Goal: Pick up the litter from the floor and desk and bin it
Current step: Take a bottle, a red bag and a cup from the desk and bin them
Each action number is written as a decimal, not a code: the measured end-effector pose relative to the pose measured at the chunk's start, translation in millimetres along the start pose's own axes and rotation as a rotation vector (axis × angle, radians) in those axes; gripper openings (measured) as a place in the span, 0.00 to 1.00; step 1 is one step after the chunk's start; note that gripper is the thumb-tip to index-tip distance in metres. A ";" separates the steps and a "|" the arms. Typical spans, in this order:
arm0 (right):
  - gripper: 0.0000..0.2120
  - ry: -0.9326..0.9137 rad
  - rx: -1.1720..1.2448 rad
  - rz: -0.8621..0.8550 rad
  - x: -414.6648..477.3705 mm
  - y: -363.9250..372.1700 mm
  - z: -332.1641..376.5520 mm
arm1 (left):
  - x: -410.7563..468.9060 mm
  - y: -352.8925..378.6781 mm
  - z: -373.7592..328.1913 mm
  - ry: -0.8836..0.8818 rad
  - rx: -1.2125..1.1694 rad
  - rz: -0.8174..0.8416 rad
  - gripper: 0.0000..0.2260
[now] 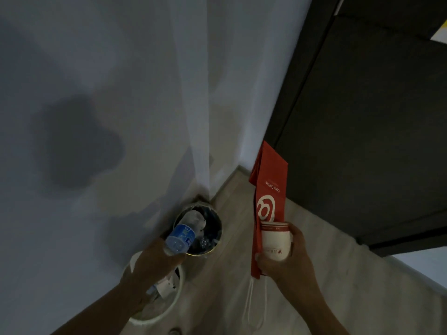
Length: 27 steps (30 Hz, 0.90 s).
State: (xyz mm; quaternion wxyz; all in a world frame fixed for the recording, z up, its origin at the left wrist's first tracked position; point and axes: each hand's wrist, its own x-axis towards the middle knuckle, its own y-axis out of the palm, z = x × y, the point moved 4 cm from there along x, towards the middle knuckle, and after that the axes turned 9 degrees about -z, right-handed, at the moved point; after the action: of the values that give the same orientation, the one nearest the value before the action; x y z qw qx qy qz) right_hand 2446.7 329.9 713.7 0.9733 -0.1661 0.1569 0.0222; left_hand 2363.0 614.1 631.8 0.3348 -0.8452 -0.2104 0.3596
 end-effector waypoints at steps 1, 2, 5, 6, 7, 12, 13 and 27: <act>0.40 0.011 -0.004 -0.006 9.0 5.2 -6.5 | 14.2 5.6 3.6 -0.024 0.045 -0.002 0.21; 0.40 0.024 -0.009 -0.018 17.4 9.9 -13.0 | 27.8 12.1 6.4 -0.040 0.084 -0.002 0.23; 0.41 0.062 -0.014 -0.031 40.5 27.5 -38.0 | 67.7 37.0 14.8 -0.056 0.162 0.014 0.25; 0.40 0.078 -0.013 -0.032 46.6 34.0 -48.0 | 80.0 46.6 17.9 -0.063 0.189 0.016 0.25; 0.40 0.093 -0.012 -0.033 52.3 40.3 -57.8 | 92.1 56.2 22.0 -0.069 0.207 0.018 0.25; 0.40 0.166 -0.019 -0.047 70.6 65.9 -108.1 | 149.4 105.8 42.4 -0.070 0.245 0.090 0.24; 0.40 0.172 -0.027 -0.053 73.4 70.4 -115.9 | 160.1 112.7 46.1 -0.070 0.252 0.082 0.25; 0.41 0.172 -0.072 -0.024 101.0 110.2 -167.7 | 224.3 155.4 66.2 0.188 0.313 -0.049 0.29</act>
State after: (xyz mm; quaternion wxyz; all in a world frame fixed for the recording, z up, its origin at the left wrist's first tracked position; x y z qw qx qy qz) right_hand 2482.2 377.6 497.1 0.9498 -0.2041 0.2371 0.0020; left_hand 2477.7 668.5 381.4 0.4891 -0.8073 -0.1404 0.2989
